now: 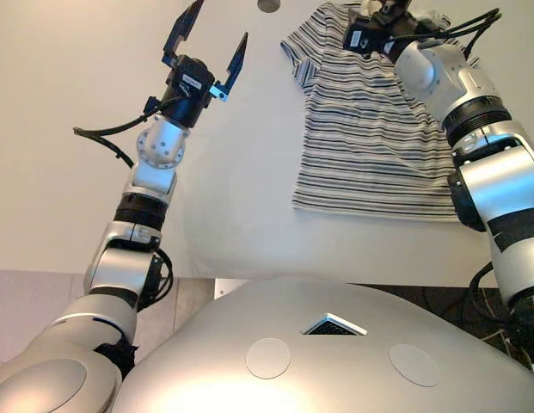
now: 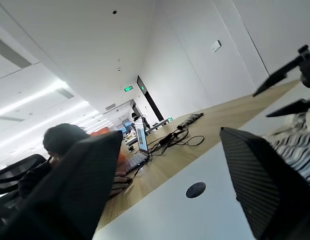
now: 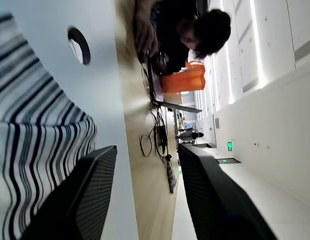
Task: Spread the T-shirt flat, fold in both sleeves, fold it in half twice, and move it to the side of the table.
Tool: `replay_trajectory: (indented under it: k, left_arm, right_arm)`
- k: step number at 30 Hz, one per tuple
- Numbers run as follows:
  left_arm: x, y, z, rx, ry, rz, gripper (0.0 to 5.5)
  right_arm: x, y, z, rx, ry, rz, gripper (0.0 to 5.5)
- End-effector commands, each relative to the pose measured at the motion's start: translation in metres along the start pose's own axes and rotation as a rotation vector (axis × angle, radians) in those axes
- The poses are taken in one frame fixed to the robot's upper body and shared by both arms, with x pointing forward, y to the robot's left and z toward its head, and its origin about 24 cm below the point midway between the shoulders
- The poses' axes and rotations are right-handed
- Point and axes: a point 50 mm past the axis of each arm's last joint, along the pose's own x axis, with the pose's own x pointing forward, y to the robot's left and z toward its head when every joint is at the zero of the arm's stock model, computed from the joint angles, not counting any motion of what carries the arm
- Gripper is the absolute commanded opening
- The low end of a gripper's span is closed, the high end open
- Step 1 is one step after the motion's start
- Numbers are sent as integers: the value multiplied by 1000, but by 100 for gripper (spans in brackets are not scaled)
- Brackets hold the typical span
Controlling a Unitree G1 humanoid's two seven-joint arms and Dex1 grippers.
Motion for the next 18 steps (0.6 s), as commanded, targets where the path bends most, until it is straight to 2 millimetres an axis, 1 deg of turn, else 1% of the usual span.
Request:
replay_trajectory:
  k: [1, 6, 10, 13, 15, 18]
  left_arm:
    - [-1, 2, 4, -16, -15, 24, 359]
    - [0, 10, 15, -21, -65, 42, 359]
    - [-1, 9, 23, -20, -99, 28, 359]
    - [-1, 9, 31, -37, -132, 28, 359]
    - [0, 14, 35, -50, -141, 47, 359]
    - [3, 22, 36, -55, -138, 67, 359]
  right_arm:
    - [5, 26, 12, -76, -10, 122, 231]
    - [5, 55, 24, -141, -25, 235, 231]
    - [4, 68, 29, -167, -39, 294, 231]
    - [1, 83, 38, -155, -79, 354, 231]
    - [0, 90, 49, -115, -141, 374, 231]
    - [2, 91, 70, -48, -259, 364, 231]
